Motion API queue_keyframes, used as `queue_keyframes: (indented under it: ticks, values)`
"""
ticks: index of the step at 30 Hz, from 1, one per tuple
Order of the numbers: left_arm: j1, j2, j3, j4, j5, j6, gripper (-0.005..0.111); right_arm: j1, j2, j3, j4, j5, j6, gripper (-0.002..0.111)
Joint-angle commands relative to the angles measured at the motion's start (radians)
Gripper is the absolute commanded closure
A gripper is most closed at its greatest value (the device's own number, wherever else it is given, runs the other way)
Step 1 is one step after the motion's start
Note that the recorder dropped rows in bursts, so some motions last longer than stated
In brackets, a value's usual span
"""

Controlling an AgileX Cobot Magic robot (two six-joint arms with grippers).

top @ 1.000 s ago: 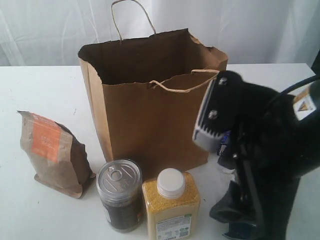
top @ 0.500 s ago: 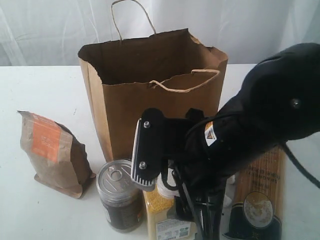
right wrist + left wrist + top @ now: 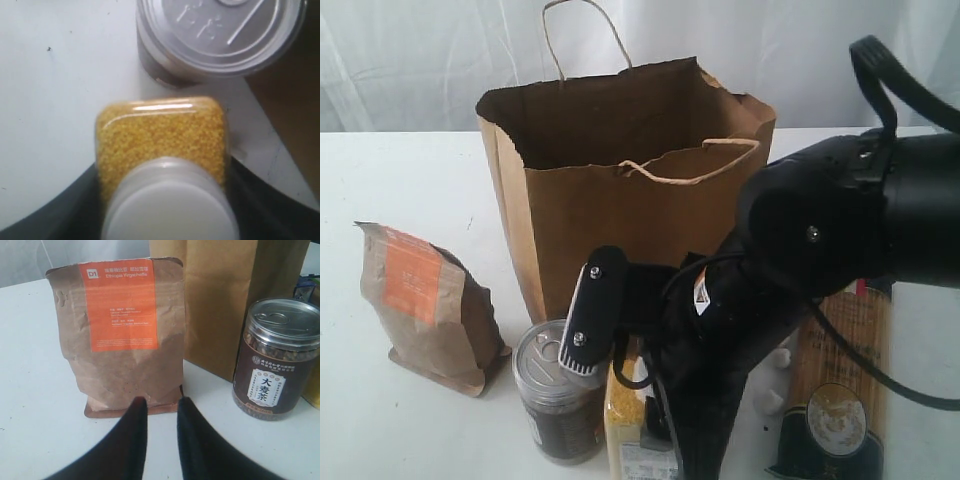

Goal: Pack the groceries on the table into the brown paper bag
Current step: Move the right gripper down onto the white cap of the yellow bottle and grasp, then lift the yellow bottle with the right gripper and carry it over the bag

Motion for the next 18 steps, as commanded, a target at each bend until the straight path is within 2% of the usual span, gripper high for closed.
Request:
queue_keyframes:
  ticks: [1,7,18]
  values:
    - [0.002,-0.004,0.004,0.000,0.002,-0.003,0.078,0.000,-0.065,-0.003,0.009,0.031,0.152,0.108]
    - [0.002,-0.004,0.004,0.000,0.002,-0.003,0.078,0.000,-0.181,0.001,-0.007,0.167,0.304,0.108]
    - [0.002,-0.004,0.004,0.000,0.002,-0.003,0.078,0.000,-0.496,0.023,-0.170,0.286,0.530,0.108]
